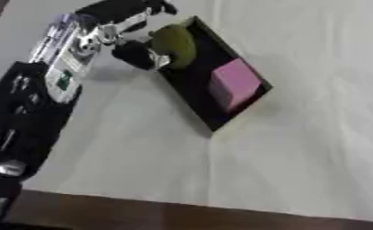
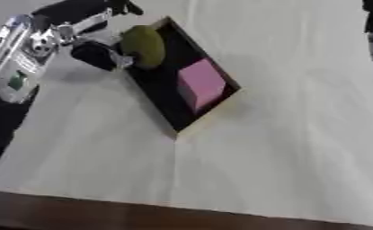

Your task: Pick up objects on the table and place them in the box.

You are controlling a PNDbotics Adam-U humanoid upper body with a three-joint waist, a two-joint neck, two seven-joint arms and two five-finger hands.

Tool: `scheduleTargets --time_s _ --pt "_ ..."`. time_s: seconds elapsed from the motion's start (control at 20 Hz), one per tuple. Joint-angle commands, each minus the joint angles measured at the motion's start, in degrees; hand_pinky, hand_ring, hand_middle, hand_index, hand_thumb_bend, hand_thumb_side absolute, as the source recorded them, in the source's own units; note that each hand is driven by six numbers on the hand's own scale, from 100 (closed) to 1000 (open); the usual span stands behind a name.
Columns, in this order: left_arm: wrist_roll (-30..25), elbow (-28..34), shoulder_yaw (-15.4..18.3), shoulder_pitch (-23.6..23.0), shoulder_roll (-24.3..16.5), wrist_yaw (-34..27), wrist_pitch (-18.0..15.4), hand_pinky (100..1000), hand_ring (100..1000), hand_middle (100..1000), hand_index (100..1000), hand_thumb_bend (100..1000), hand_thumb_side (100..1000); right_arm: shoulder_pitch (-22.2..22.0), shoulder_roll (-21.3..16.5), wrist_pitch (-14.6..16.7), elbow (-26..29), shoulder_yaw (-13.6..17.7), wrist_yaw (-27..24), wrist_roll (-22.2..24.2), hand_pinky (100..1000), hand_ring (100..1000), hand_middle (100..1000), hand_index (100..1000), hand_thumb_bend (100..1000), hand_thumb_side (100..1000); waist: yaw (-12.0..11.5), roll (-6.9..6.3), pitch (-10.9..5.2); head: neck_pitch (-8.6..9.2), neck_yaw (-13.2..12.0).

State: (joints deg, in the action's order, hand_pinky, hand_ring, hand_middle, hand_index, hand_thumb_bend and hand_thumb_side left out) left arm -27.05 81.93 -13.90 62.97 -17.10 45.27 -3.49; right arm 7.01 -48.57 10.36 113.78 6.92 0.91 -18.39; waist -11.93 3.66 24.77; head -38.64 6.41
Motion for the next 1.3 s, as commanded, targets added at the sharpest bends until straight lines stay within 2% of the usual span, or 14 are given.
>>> scheduleTargets --time_s 0.05,0.2,0.3,0.4,0.5,0.6,0.8,1.0,1.15,1.25,1.3 --pt "0.39 11.68 2.16 -0.73 -4.94 -5.80 3.43 884 854 825 905 105 535 0.00 -1.01 0.95 0.81 1.10 0.46 -0.43 822 729 661 766 100 671 -0.16 0.10 -1.24 0.87 0.48" --pt "3.27 22.19 4.67 -3.86 -9.13 -11.17 7.64 866 823 792 876 100 485 -0.28 -0.82 1.88 0.81 1.27 1.19 -0.81 822 730 663 767 100 665 -0.53 0.36 -1.22 1.02 0.86" --pt "7.44 28.69 6.80 -6.81 -12.17 -15.65 10.64 865 820 789 868 100 497 -0.48 -0.61 2.48 0.81 1.42 1.76 -1.19 822 731 664 767 100 661 -0.77 0.52 -1.18 1.15 1.10" --pt "13.87 31.71 8.93 -10.15 -15.59 -20.67 11.49 867 821 793 868 100 490 -0.80 -0.37 3.23 0.81 1.67 2.51 -1.85 822 732 664 767 100 654 -1.02 0.70 -1.11 1.29 1.34" --pt "21.67 32.43 10.55 -13.69 -18.48 -25.28 9.76 868 821 794 864 100 471 -1.00 -0.09 4.16 0.81 1.93 3.17 -2.85 822 731 663 766 100 638 -1.27 0.86 -1.06 1.41 1.45" --pt "29.96 32.61 11.66 -18.25 -20.88 -28.62 6.56 869 823 796 866 100 483 -0.98 0.31 5.42 0.81 2.18 3.67 -4.23 822 730 661 764 100 624 -1.43 1.17 -0.99 1.73 1.27" --pt "42.52 32.66 13.50 -25.64 -22.94 -33.30 -0.02 863 815 789 865 119 477 -0.96 1.25 7.53 0.81 1.99 4.93 -6.65 824 733 664 766 100 606 -1.27 2.03 -0.94 2.16 0.44" --pt "50.41 32.66 15.84 -31.13 -22.97 -34.41 -6.78 858 806 779 849 136 448 -1.01 2.72 11.47 0.81 1.76 6.19 -10.20 826 741 670 767 100 604 -1.15 2.65 -0.76 2.69 -0.32" --pt "54.74 32.66 17.07 -33.77 -22.00 -35.46 -10.15 858 798 779 863 157 496 -0.86 3.97 14.33 0.81 1.33 6.85 -12.56 823 747 679 766 100 607 -1.19 2.90 -0.65 2.96 -0.60" --pt "57.51 32.66 17.85 -34.79 -21.18 -36.22 -12.60 856 795 779 868 180 491 -0.62 4.82 15.83 0.81 1.08 7.26 -13.96 823 750 686 766 100 618 -1.21 2.98 -0.58 3.04 -0.75" --pt "58.54 32.66 18.18 -35.15 -20.85 -36.37 -13.55 856 795 779 868 138 508 -0.52 5.16 16.44 0.81 1.01 7.47 -14.56 823 751 687 766 100 610 -1.21 2.99 -0.56 2.98 -0.82"
